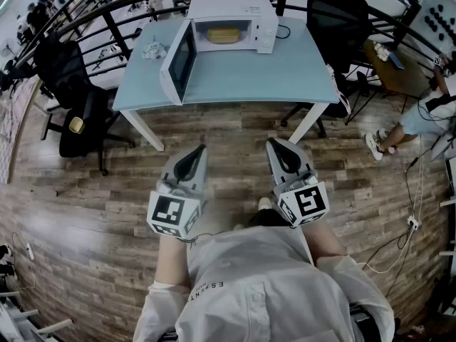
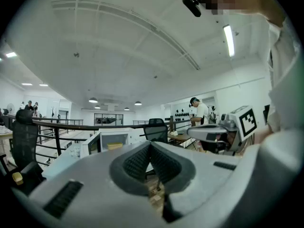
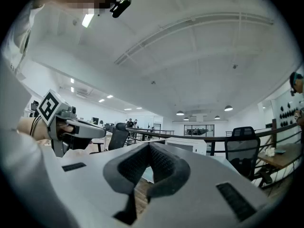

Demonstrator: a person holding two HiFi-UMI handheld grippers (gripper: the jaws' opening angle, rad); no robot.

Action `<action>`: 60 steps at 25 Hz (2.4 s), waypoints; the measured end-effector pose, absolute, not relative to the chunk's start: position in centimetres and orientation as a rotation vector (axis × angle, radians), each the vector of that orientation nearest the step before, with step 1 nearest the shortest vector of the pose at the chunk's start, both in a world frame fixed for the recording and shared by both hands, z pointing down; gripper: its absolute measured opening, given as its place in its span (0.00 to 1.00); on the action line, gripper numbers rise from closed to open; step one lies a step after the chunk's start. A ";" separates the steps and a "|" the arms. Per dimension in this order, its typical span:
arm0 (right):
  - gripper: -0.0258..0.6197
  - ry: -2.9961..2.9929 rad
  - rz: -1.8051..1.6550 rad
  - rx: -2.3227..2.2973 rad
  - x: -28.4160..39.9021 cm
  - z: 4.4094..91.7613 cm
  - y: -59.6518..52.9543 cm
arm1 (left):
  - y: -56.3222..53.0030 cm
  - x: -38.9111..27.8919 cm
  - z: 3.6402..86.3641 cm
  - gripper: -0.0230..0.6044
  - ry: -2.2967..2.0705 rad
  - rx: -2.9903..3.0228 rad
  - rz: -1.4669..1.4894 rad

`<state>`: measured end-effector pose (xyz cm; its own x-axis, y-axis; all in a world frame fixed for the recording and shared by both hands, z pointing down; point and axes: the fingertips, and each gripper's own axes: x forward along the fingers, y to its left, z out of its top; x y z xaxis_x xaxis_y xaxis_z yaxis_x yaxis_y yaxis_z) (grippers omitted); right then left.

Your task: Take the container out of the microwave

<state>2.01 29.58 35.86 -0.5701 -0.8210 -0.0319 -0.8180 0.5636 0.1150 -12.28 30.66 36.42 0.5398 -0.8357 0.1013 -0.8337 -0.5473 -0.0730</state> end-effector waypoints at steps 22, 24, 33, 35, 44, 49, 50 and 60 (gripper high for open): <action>0.35 -2.711 -0.129 1.405 1.1 37.0 27.2 | 29.0 -13.8 37.0 0.03 1.493 -2.753 -0.134; 0.35 -2.701 -0.126 1.417 1.5 37.0 26.5 | 28.6 -13.8 37.1 0.03 1.503 -2.751 -0.132; 0.35 -2.754 -0.115 1.295 1.0 38.5 21.5 | 24.0 -13.6 38.6 0.03 1.585 -2.735 -0.169; 0.35 -2.775 -0.109 1.256 0.9 38.9 19.5 | 22.1 -13.4 38.8 0.03 1.611 -2.719 -0.180; 0.35 -2.847 -0.055 1.051 3.2 39.5 7.7 | 10.5 -9.7 38.2 0.03 1.707 -2.659 -0.217; 0.35 -2.856 -0.011 1.012 5.9 39.7 0.1 | 3.8 -6.4 38.1 0.03 1.717 -2.657 -0.257; 0.35 -2.856 -0.006 1.006 6.4 39.8 -1.2 | 2.6 -6.0 38.2 0.03 1.728 -2.652 -0.266; 0.35 -2.844 0.030 0.904 7.7 41.7 -11.9 | -5.9 -4.8 39.6 0.03 1.850 -2.605 -0.301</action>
